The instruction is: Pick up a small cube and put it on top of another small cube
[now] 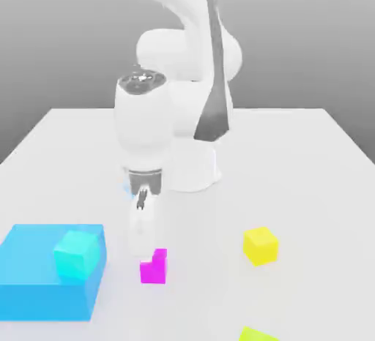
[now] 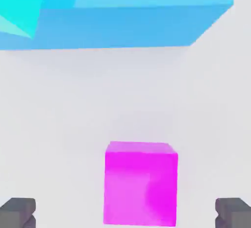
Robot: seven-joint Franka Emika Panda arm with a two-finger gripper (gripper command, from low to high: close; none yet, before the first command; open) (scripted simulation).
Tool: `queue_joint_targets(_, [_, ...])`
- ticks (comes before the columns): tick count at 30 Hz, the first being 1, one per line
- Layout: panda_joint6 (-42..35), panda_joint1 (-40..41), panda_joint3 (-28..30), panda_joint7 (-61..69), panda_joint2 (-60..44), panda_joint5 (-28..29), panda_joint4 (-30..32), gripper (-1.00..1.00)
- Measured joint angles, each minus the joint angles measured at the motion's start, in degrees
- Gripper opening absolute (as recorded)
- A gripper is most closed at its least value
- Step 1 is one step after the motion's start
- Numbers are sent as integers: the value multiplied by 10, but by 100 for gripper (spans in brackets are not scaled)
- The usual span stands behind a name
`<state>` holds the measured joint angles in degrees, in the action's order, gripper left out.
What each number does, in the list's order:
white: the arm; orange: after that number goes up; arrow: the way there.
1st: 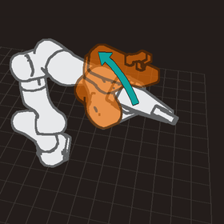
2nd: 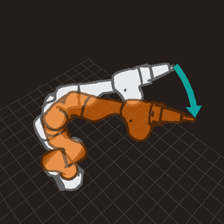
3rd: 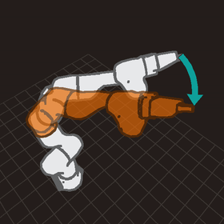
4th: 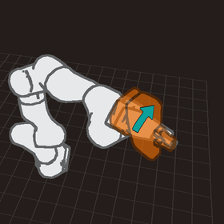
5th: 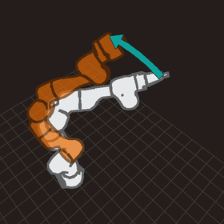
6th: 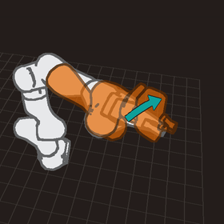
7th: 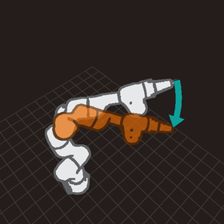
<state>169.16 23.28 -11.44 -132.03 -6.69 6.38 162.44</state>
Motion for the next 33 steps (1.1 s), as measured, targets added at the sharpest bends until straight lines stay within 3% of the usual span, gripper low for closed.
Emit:
queue_joint_targets(4, [66, -65, 76, -36, -82, 45, -16, 0])
queue_joint_targets(5, [78, -77, 89, -39, -97, 48, -18, -100])
queue_joint_targets(12, [79, -80, 91, -40, -97, 49, -18, -100])
queue_joint_targets(19, [-25, -42, 29, 30, 34, -43, 8, -100])
queue_joint_targets(20, [-30, -56, 23, 38, 46, -36, 9, -100])
queue_joint_targets(23, [-77, -85, 27, 52, 74, -4, -27, -100])
queue_joint_targets(27, [-163, -59, 42, 55, 103, 26, -97, -100])
queue_joint_targets(33, [-276, -1, 83, 37, 122, -44, -165, -100])
